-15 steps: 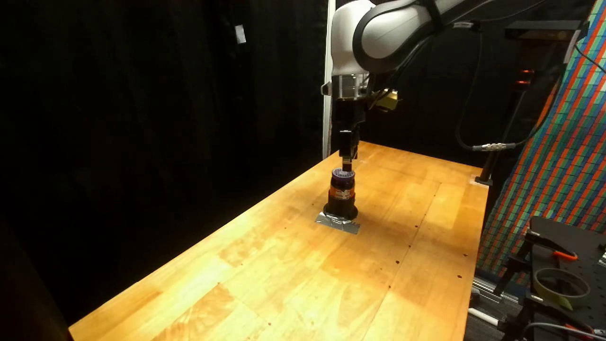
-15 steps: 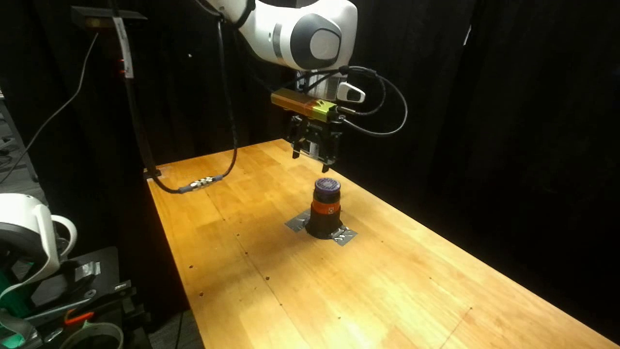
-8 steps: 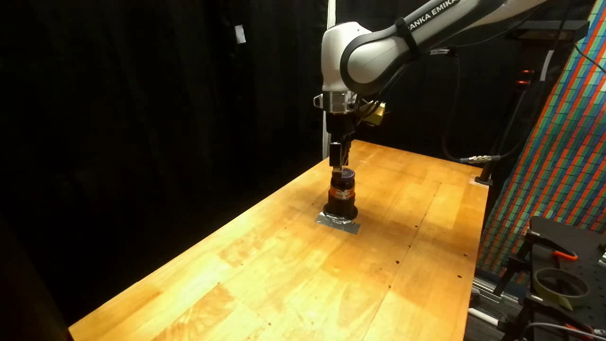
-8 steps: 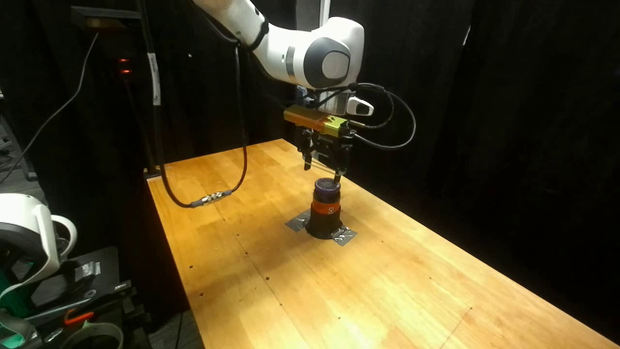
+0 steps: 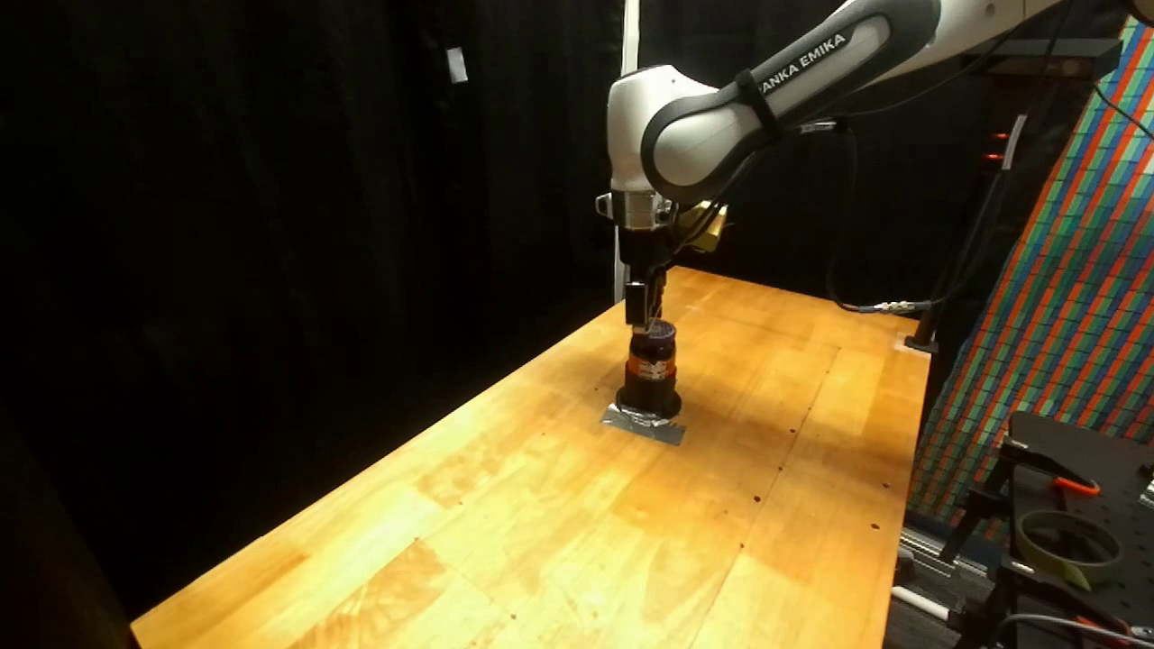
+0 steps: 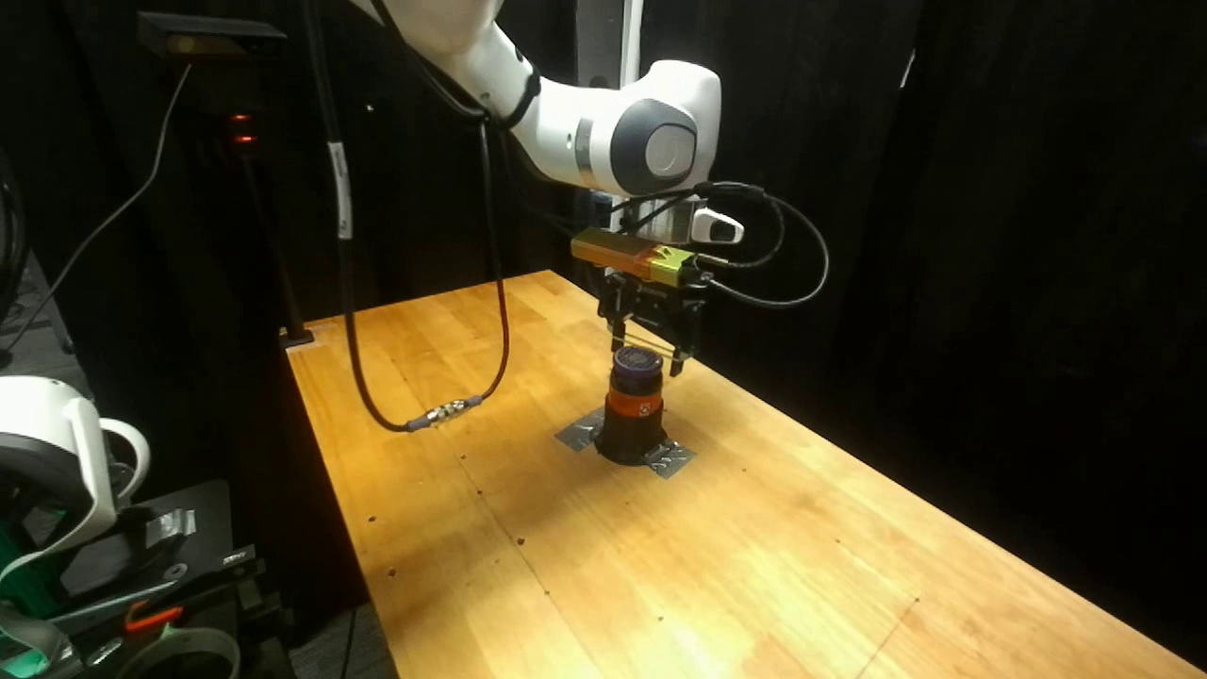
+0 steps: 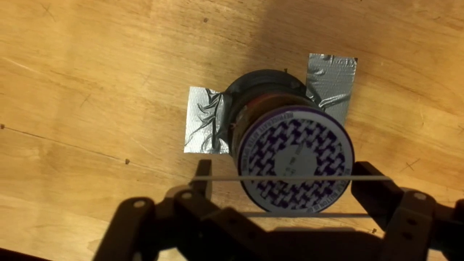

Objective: Put the rubber band on the cup

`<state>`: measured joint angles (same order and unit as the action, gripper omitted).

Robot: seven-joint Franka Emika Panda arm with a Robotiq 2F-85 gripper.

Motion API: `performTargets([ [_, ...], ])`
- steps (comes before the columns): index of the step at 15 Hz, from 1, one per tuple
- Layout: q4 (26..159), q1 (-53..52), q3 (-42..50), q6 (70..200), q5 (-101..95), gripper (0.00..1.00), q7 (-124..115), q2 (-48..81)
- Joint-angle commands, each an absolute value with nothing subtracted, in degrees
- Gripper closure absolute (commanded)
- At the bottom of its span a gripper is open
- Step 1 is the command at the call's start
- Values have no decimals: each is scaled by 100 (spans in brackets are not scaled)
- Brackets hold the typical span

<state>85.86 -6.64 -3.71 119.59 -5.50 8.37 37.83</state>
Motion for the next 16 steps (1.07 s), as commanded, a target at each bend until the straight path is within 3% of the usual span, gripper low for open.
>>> performTargets([
  [1,8335,-698,-345,12022,-650,0,752,3961],
  [16,7769,-724,-324,11805,-632,0,731,4479],
])
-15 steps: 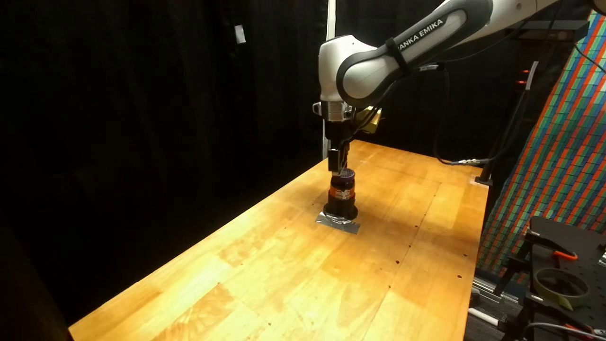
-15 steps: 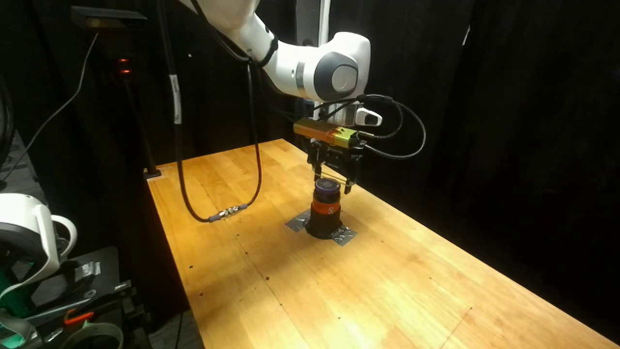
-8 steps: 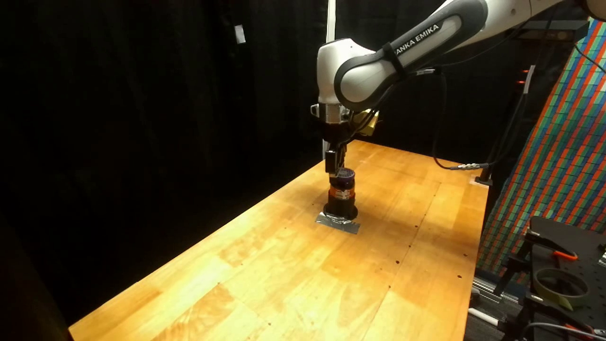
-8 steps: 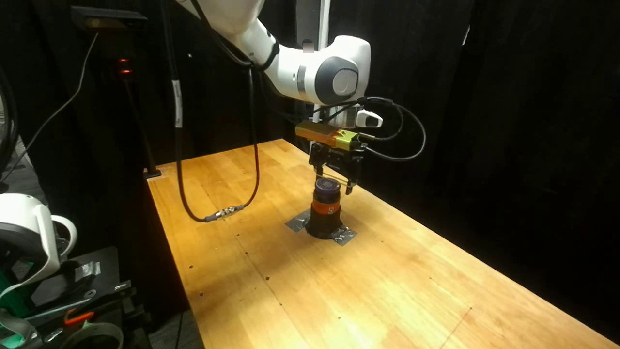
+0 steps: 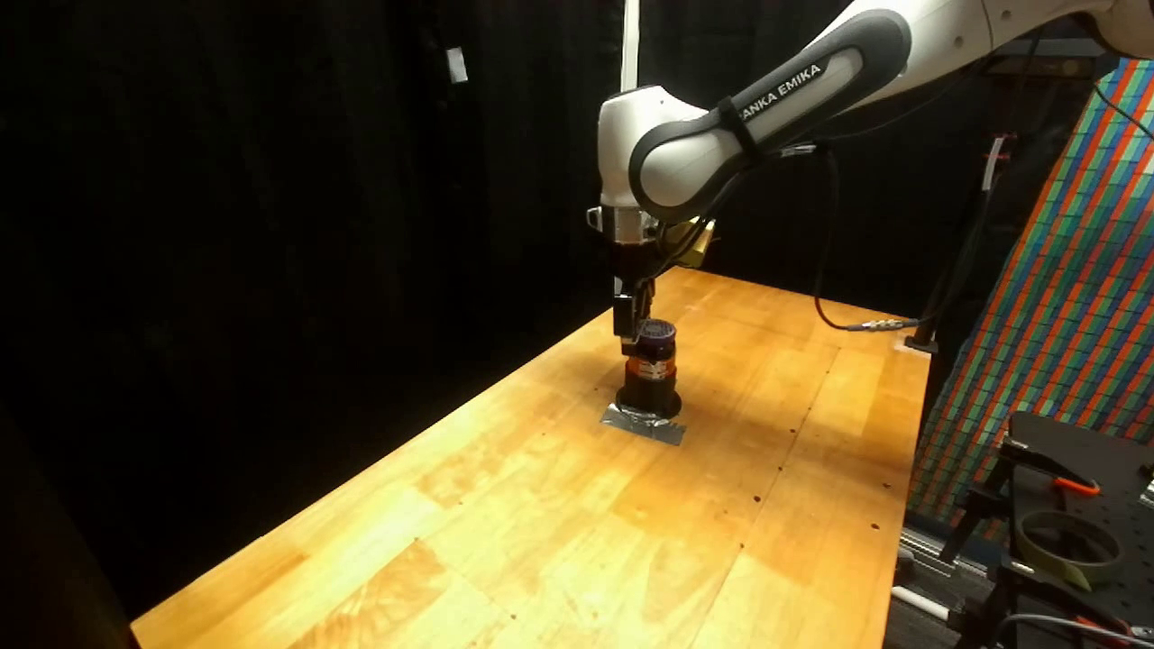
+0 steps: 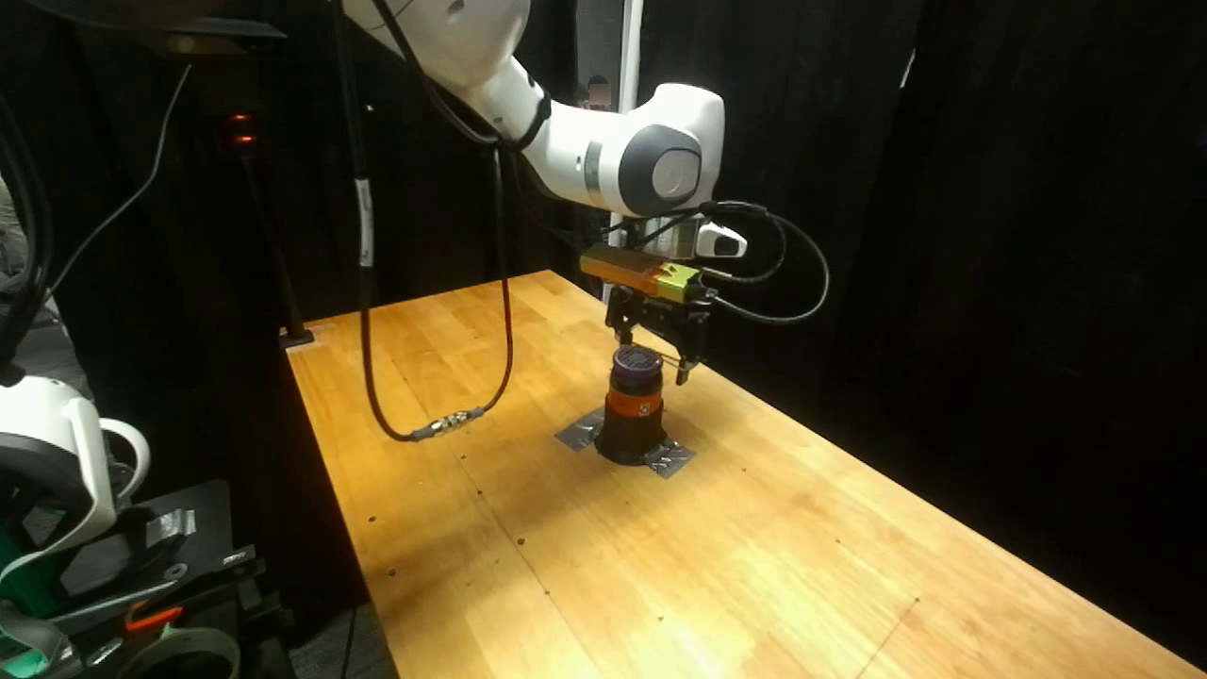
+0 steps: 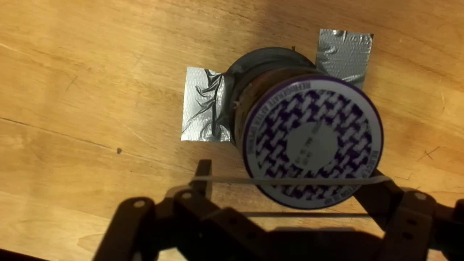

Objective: Put the rubber band on the cup

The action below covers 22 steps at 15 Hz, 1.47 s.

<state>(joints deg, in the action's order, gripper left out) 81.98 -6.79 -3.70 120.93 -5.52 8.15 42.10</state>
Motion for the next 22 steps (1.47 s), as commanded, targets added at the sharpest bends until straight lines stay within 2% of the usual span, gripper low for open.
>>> performTargets([
  [1,7640,-723,-329,11384,-614,0,757,4543],
  [4,7543,-705,-364,10510,-582,0,828,4548],
  [9,8109,-815,-338,10048,-679,0,589,4028],
  [17,10108,-785,-384,11218,-686,0,415,2754],
  [18,10364,-782,-385,11506,-710,25,411,2602],
  [19,10618,-786,-384,11829,-750,26,399,2452],
  [22,11432,-802,-373,13015,-939,49,332,2057],
])
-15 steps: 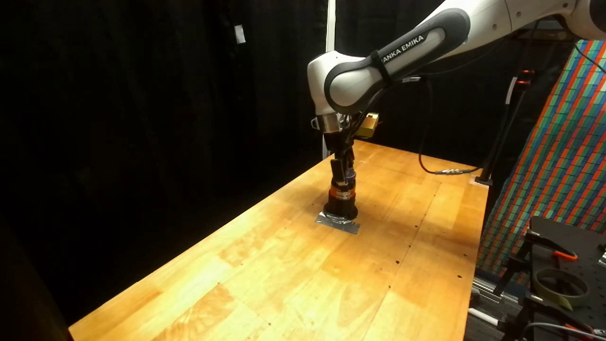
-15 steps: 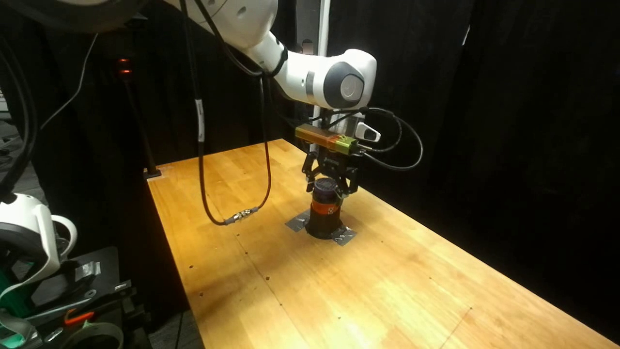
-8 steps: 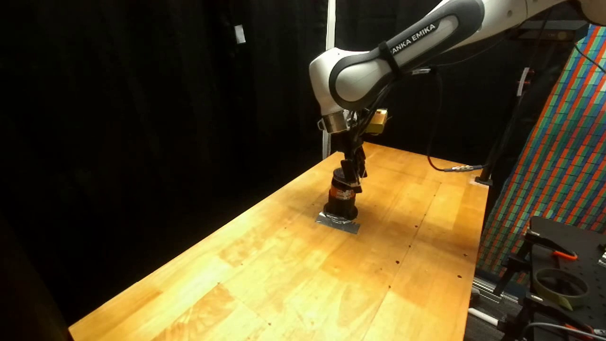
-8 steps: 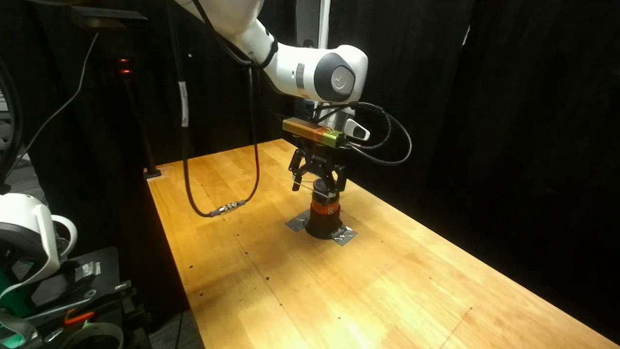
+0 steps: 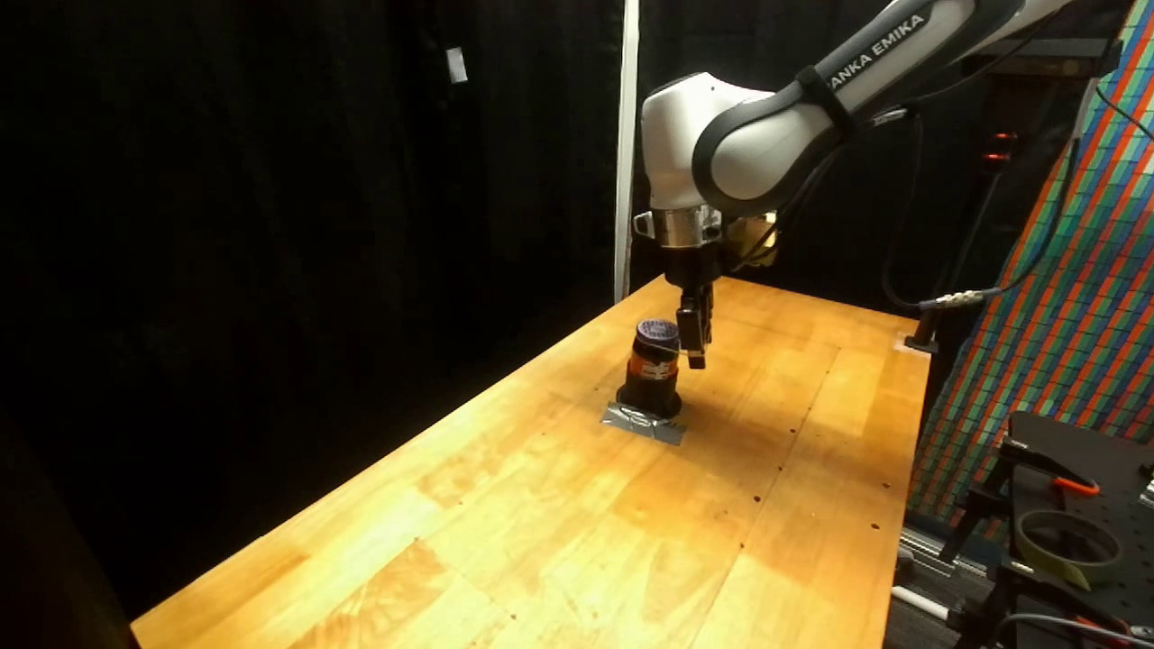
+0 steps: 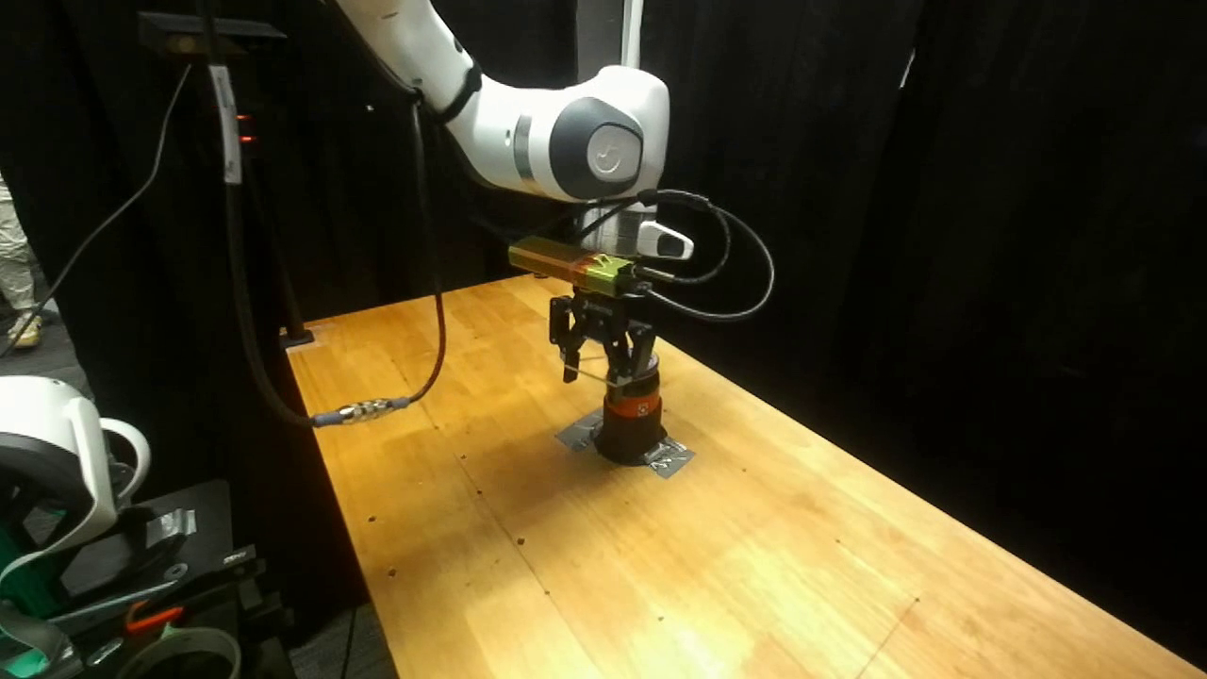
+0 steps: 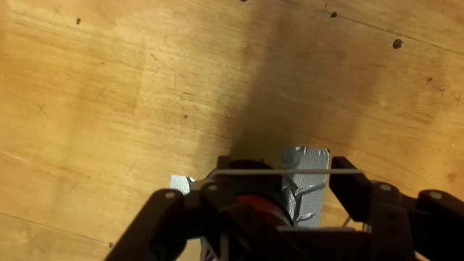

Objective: Put the rubber band on the cup

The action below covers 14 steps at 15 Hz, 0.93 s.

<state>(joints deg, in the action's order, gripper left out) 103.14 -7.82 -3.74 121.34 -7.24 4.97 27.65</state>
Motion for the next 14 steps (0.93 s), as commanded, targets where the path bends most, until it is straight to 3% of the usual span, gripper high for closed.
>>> performTargets([
  [1,11718,-791,-374,13393,-989,56,310,1942],
  [4,12606,-893,-225,14745,-1404,81,-124,1618],
  [6,13241,-1060,8,15738,-2015,87,-708,1413],
  [8,13786,-1424,548,16656,-2999,89,-1673,1304],
  [9,13912,-1779,1040,16966,-3476,85,-2117,1270],
  [14,13759,-3469,3275,17805,-5817,85,-4476,1451],
])
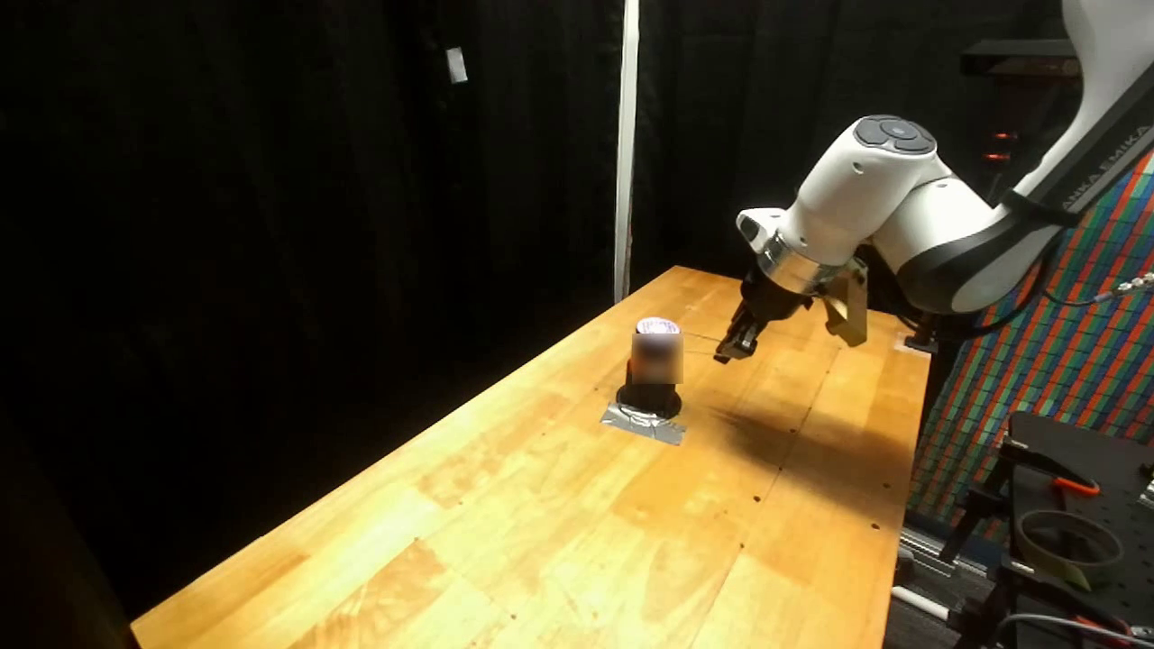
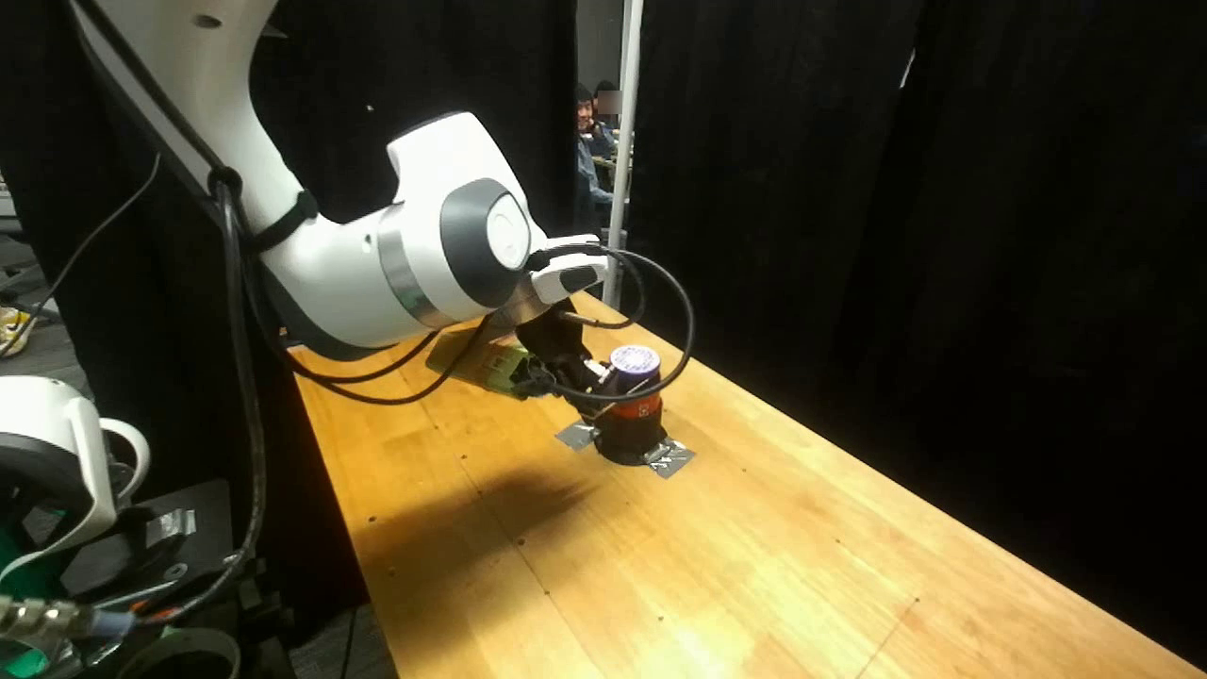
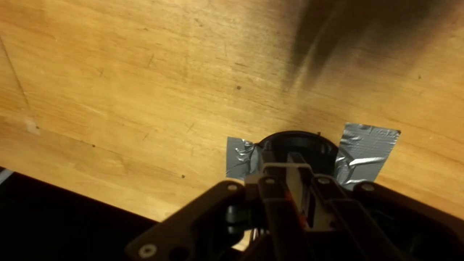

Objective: Put the rubber band on the cup

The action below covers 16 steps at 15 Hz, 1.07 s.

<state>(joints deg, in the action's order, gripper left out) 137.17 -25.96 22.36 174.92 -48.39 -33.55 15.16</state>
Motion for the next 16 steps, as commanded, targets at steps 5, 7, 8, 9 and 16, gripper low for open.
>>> performTargets([
  [5,13523,-4643,4463,18158,-7725,87,-6709,1703],
  [7,13413,-5005,4708,18069,-8484,85,-7583,1675],
  [8,13362,-5142,4771,17998,-8859,86,-8024,1633],
  [9,13317,-5253,4799,17915,-9251,85,-8459,1571],
  [16,13513,-5372,4167,16539,-11753,88,-11587,1330],
])
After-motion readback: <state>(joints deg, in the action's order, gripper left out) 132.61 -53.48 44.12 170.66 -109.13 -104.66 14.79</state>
